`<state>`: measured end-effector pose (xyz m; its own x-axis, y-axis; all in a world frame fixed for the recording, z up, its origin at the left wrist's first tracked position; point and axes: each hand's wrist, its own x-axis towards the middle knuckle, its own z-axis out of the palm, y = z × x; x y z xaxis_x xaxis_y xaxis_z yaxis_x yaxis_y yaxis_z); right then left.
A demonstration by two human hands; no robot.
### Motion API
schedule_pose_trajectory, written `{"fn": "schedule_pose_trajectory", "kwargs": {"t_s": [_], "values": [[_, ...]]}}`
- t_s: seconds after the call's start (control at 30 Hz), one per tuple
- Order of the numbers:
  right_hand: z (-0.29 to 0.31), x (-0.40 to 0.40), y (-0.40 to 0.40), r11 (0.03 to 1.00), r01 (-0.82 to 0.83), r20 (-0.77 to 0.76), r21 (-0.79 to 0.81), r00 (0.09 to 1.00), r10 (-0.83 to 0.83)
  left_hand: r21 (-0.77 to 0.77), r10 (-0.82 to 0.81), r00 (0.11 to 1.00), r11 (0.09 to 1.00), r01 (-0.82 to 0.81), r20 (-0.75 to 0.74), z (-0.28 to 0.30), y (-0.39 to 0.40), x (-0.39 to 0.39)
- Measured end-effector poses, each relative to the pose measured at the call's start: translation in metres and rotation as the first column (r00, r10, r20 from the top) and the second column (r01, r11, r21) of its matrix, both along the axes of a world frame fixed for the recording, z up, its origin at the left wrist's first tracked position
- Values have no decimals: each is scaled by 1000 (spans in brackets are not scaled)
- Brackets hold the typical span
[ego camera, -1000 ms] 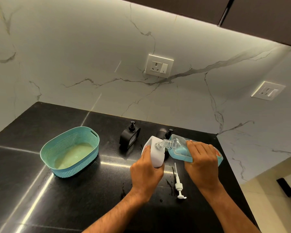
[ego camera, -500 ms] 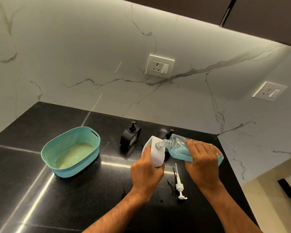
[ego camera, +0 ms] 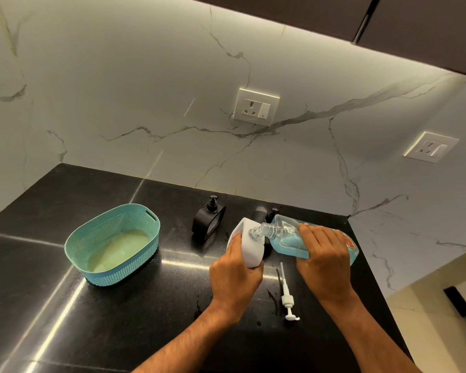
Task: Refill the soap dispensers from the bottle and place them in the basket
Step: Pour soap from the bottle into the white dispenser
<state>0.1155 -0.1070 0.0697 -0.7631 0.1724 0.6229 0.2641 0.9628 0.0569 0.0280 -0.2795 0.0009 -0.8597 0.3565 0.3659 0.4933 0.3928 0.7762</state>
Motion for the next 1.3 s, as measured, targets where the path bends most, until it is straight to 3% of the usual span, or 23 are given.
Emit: {"fn": "schedule_pose_trajectory", "kwargs": {"t_s": [1.3], "values": [[2, -5, 0, 1000, -10, 9, 18, 1000, 10, -15, 8, 1000, 1000, -8, 3, -1, -1, -3]]}}
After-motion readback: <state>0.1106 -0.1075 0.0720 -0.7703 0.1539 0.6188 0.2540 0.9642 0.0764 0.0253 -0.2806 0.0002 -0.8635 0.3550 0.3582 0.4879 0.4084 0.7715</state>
